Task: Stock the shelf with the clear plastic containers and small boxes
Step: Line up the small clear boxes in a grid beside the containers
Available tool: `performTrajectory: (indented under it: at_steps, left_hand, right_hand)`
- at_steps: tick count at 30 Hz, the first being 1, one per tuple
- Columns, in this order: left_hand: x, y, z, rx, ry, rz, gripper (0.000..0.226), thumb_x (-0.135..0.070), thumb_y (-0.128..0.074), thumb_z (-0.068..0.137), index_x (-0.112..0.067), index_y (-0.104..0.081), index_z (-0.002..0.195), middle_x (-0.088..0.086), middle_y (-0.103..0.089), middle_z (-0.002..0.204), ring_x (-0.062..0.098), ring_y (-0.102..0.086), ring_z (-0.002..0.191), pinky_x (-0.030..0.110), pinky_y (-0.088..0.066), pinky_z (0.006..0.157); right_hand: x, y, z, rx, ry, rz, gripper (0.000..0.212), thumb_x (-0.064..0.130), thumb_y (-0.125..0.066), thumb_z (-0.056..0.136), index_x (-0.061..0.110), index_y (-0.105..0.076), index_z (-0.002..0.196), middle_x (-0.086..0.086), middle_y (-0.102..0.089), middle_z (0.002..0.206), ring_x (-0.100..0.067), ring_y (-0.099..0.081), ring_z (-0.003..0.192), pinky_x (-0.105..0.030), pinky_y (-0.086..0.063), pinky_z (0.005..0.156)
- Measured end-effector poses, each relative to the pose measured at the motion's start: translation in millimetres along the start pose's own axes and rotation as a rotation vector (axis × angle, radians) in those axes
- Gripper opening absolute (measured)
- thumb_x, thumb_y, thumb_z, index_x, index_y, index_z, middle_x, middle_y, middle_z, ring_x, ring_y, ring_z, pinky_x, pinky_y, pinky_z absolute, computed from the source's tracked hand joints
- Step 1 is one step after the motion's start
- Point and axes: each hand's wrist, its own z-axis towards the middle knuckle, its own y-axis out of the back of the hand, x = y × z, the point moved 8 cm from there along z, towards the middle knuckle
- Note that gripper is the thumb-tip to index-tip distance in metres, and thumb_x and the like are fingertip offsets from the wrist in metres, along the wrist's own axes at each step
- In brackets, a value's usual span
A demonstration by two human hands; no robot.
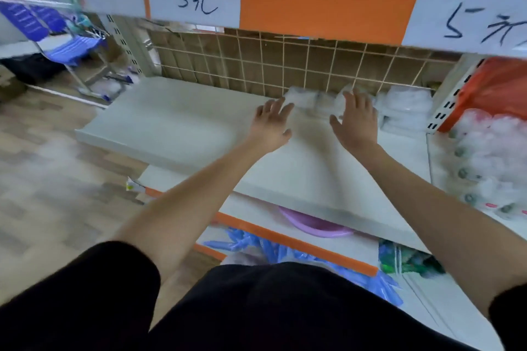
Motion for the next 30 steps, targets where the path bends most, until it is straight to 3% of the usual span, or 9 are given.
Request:
performTrajectory:
  at_steps: [3, 6, 13, 21, 30]
  left_hand:
    - [-2.5, -8.3, 38.9, -0.028, -0.074, -0.059, 0.062, -0.031, -0.047, 0.099, -0.021, -0.021, 0.154, 0.005, -0.016, 0.162, 0.028, -0.016, 0.147, 0.041, -0.015, 0.115]
    - [-11.9, -19.9, 72.3, -0.047, -0.127, -0.103, 0.06, -0.028, -0.049, 0.098, -0.021, -0.025, 0.153, 0.005, -0.021, 0.16, 0.029, -0.018, 0.146, 0.044, -0.019, 0.115]
    - [-14.2, -51.4, 102.9, -0.012, -0.196, -0.215, 0.061, -0.013, -0.05, 0.098, -0.021, -0.025, 0.153, -0.001, -0.025, 0.159, 0.034, -0.015, 0.147, 0.049, -0.026, 0.114]
    - [-6.5, -30.5, 92.4, -0.218, -0.276, -0.31, 0.048, -0.011, -0.062, 0.092, -0.022, -0.054, 0.138, -0.003, -0.057, 0.138, 0.024, -0.05, 0.126, 0.038, -0.047, 0.097]
    - [26.1, -38.5, 24.1, -0.033, -0.216, -0.188, 0.048, -0.02, -0.045, 0.103, -0.033, -0.037, 0.148, -0.011, -0.033, 0.156, 0.018, -0.026, 0.145, 0.035, -0.031, 0.107]
  right_hand:
    - [-16.8, -13.5, 15.3, 0.037, -0.057, -0.111, 0.063, 0.035, -0.051, 0.099, 0.012, -0.025, 0.152, -0.013, -0.017, 0.162, -0.031, -0.011, 0.15, -0.047, -0.014, 0.12]
    - [-25.5, -25.7, 21.1, 0.077, -0.051, -0.217, 0.064, 0.036, -0.047, 0.101, 0.012, -0.02, 0.154, -0.012, -0.015, 0.163, -0.032, -0.009, 0.15, -0.047, -0.014, 0.119]
    - [-28.0, -17.5, 26.2, -0.047, -0.018, -0.203, 0.048, 0.019, -0.053, 0.098, 0.013, -0.041, 0.144, -0.006, -0.043, 0.15, -0.029, -0.032, 0.14, -0.042, -0.03, 0.107]
    - [-26.7, -16.5, 21.0, -0.078, -0.003, -0.181, 0.047, 0.012, -0.053, 0.098, 0.014, -0.045, 0.145, -0.009, -0.048, 0.148, -0.032, -0.037, 0.138, -0.046, -0.037, 0.106]
    - [11.3, -16.2, -42.0, -0.067, 0.044, -0.107, 0.046, 0.018, -0.06, 0.096, 0.019, -0.052, 0.141, -0.007, -0.052, 0.146, -0.031, -0.045, 0.134, -0.045, -0.034, 0.104]
